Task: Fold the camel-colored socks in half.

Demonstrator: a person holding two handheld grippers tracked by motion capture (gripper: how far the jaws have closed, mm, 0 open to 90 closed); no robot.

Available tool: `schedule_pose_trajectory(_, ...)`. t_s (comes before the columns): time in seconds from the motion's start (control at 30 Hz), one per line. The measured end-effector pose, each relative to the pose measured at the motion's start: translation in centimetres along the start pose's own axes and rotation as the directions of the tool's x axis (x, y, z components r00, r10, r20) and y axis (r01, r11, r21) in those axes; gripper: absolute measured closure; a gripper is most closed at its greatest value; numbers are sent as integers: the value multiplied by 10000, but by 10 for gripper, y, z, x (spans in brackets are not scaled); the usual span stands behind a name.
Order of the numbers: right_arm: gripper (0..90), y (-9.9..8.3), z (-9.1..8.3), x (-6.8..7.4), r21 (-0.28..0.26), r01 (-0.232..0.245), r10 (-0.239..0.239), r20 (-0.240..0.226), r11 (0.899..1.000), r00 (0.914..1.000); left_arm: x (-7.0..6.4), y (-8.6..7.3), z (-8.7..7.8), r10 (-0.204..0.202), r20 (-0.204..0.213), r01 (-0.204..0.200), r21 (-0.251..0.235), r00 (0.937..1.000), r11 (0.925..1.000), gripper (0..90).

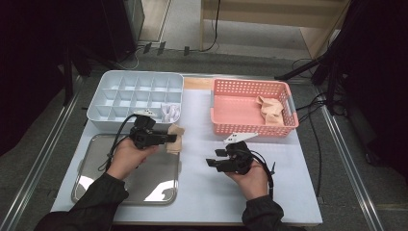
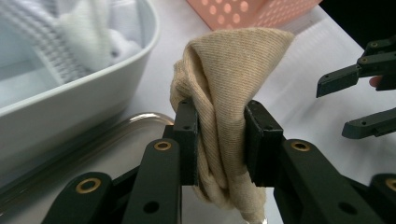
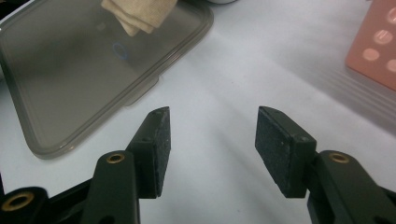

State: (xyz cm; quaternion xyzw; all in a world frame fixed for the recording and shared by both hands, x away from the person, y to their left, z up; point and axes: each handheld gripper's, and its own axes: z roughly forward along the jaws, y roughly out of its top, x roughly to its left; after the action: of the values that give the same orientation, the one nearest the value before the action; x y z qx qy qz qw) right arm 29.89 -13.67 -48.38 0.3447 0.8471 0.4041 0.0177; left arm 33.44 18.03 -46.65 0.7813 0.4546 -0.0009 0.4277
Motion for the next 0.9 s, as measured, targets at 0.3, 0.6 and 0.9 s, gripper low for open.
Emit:
schedule_pose_trajectory(0.3, 470, 5, 0, -8, -68, -45, 44, -99, 10000, 9999, 11, -4, -22, -259, -479, 247, -241, 9985, 9994, 709)
schedule_pose_trajectory(0.6, 470, 9, 6, -11, 84, -15, 16, -192, 10000, 9998, 21, 0, -41, -503, -685, 469, -511, 9964, 9976, 708)
schedule_pose_trajectory(0.9, 480, 10, 8, -13, 127, -129, 132, -188, 9998, 9997, 31, 12, -49, -698, -749, 647, -696, 9947, 9955, 709)
